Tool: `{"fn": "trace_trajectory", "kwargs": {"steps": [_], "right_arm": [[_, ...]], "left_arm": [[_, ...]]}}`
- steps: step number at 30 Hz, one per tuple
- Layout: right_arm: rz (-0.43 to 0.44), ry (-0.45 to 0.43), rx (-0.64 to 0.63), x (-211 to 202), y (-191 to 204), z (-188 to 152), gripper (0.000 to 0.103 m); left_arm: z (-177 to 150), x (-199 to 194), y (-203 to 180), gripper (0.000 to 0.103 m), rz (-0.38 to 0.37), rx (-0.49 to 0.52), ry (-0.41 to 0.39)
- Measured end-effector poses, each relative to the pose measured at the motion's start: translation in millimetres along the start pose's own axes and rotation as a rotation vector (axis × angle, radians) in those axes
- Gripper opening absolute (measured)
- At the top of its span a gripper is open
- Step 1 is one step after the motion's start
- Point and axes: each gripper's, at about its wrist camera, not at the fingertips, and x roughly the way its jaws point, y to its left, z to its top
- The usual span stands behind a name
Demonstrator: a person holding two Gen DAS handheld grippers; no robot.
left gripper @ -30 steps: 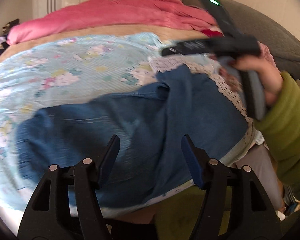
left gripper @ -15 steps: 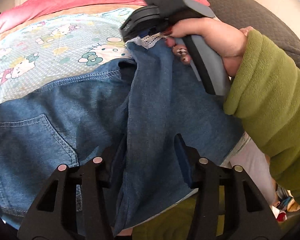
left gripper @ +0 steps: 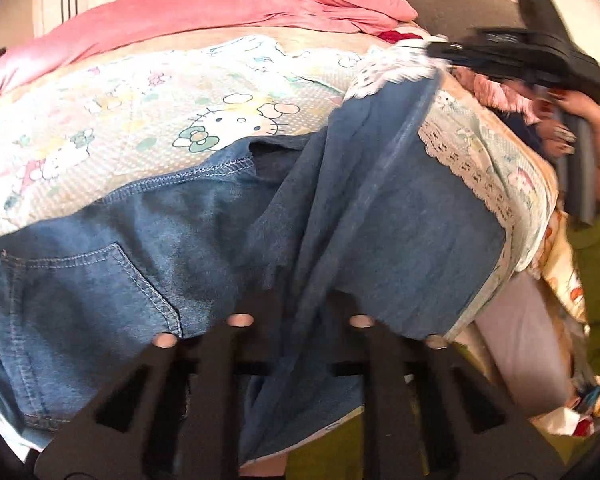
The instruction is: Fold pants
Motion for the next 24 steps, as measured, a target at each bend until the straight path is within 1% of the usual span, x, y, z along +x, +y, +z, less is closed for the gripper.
{"fn": "trace_trajectory", "kwargs": {"steps": [2, 5, 7, 9, 13, 18, 22, 23, 24], "right_arm": [[0.000, 0.003, 0.013, -18.8, -8.4, -17.1, 0.010], [0.003, 0.017, 0.025, -42.3, -19.4, -44.7, 0.010], [0.002, 0.024, 0.035, -56.3, -26.1, -63.5, 0.010], [-0.001, 0.037, 0.043, -62.7, -30.6, -80.2, 0.010], [-0.009, 0.100, 0.092, -59.3, -43.2, -107.9, 0.010], [-0.019, 0.143, 0.114, -57.3, -50.4, -128.1, 0.010], [-0.023, 0.143, 0.110, -64.8, -52.1, -131.9, 0.010], [-0.025, 0.145, 0.105, -64.5, -52.7, -131.5, 0.010], [-0.040, 0.155, 0.097, -63.0, -53.5, -132.0, 0.010]], "left_arm": [[-1.1, -3.8, -3.1, 0.003, 0.012, 0.027, -0.004], [-5.1, -8.9, -7.5, 0.003, 0.037, 0.068, -0.010], [-7.8, -9.9, -7.2, 0.003, 0.033, 0.074, -0.010], [-12.9, -10.2, -8.6, 0.003, 0.036, 0.089, -0.006], [-19.0, -5.5, -10.1, 0.003, 0.033, 0.106, 0.015], [-24.6, -8.6, -17.1, 0.003, 0.053, 0.147, 0.011], [-28.7, -9.7, -18.7, 0.003, 0.050, 0.154, 0.015], [-29.2, -8.8, -19.5, 0.003, 0.047, 0.158, 0.018], [-30.1, -7.5, -20.4, 0.006, 0.046, 0.163, 0.021]]}}
